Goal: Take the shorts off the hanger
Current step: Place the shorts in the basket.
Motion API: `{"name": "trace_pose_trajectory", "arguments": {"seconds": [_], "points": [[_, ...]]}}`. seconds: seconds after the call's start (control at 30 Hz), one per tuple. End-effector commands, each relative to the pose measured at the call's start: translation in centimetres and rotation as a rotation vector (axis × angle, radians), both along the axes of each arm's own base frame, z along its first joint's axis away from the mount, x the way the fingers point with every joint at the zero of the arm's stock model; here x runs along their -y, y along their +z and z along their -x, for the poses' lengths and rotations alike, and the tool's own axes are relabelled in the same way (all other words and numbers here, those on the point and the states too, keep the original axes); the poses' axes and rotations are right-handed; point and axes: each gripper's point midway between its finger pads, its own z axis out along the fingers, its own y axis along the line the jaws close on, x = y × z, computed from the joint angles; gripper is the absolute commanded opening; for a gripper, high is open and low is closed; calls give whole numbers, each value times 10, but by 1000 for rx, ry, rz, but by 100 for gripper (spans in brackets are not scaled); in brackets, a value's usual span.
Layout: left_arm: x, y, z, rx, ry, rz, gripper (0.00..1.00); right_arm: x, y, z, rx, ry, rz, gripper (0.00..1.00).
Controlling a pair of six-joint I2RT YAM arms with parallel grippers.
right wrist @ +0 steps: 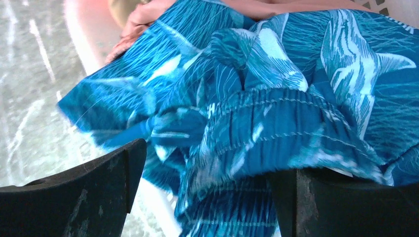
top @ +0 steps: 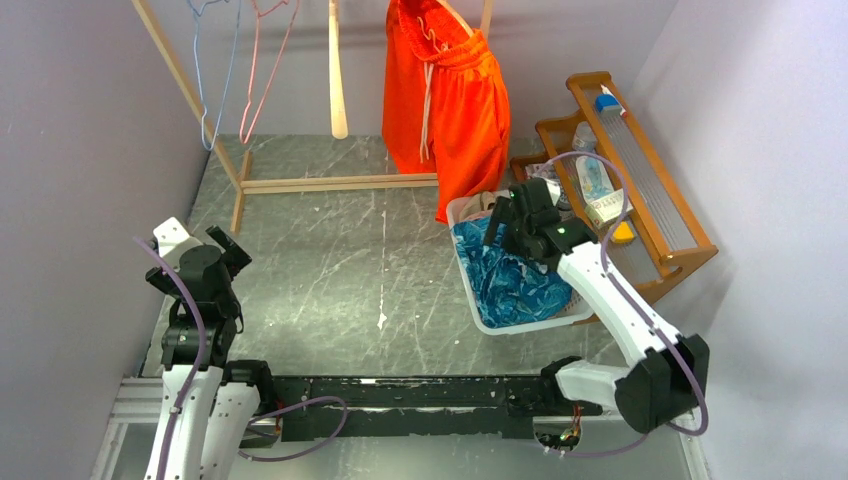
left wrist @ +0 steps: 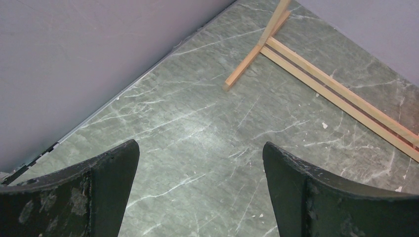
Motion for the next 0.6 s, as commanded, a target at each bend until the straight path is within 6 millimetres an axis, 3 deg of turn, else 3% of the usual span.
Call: {"name": "trace_pose_trajectory", "arguments": {"seconds": [0.0, 0.1, 0.3, 0.43, 0.57], "points": [[-1, 5, -3, 31, -6, -6, 99, -9, 35, 16, 74, 95, -79, 92], [1, 5, -4, 31, -17, -5, 99, -18, 60, 18, 104, 193, -90, 92], [2, 6, -4, 33, -26, -4, 99, -12, 99, 21, 166, 199, -81, 92], [2, 6, -4, 36, -29, -5, 99, -22, 150, 14, 408, 253, -153, 88], [6, 5, -7, 36, -55, -4, 99, -13, 194, 2, 652, 239, -129, 86]]}}
